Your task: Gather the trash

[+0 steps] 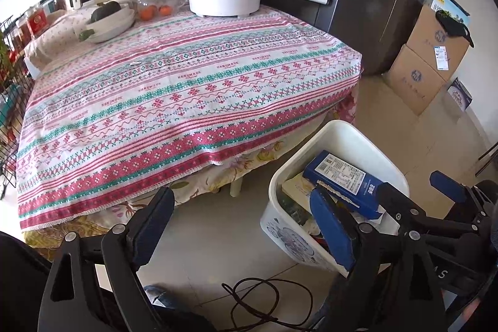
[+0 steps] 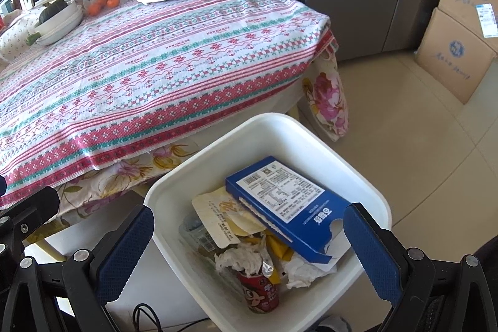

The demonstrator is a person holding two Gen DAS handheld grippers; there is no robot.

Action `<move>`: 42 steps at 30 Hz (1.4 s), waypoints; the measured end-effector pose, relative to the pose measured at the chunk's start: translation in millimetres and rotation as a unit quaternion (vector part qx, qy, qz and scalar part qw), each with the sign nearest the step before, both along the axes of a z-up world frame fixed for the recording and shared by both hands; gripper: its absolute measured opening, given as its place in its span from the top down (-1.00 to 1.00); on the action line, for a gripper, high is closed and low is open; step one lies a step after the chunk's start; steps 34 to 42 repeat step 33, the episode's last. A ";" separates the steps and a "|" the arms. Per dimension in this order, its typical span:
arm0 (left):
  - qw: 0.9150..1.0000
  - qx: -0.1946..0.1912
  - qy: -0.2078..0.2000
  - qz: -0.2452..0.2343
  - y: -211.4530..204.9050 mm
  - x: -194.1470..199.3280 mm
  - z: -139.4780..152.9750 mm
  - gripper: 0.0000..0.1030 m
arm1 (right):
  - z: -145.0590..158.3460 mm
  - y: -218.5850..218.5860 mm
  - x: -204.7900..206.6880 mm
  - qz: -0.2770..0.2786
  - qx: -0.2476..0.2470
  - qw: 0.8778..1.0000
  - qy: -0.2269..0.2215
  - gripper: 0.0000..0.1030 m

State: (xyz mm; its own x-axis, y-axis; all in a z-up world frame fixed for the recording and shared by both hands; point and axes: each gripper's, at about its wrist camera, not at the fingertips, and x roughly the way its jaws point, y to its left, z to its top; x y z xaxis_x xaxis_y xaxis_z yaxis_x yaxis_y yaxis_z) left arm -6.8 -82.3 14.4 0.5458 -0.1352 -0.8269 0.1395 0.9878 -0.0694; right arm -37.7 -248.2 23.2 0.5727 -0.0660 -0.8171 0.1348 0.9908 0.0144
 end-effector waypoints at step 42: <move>1.000 -0.002 0.003 -0.003 -2.2 0.1 -0.7 -0.76 | -1.6 -0.1 -0.9 -0.002 0.000 1.000 0.002 -0.96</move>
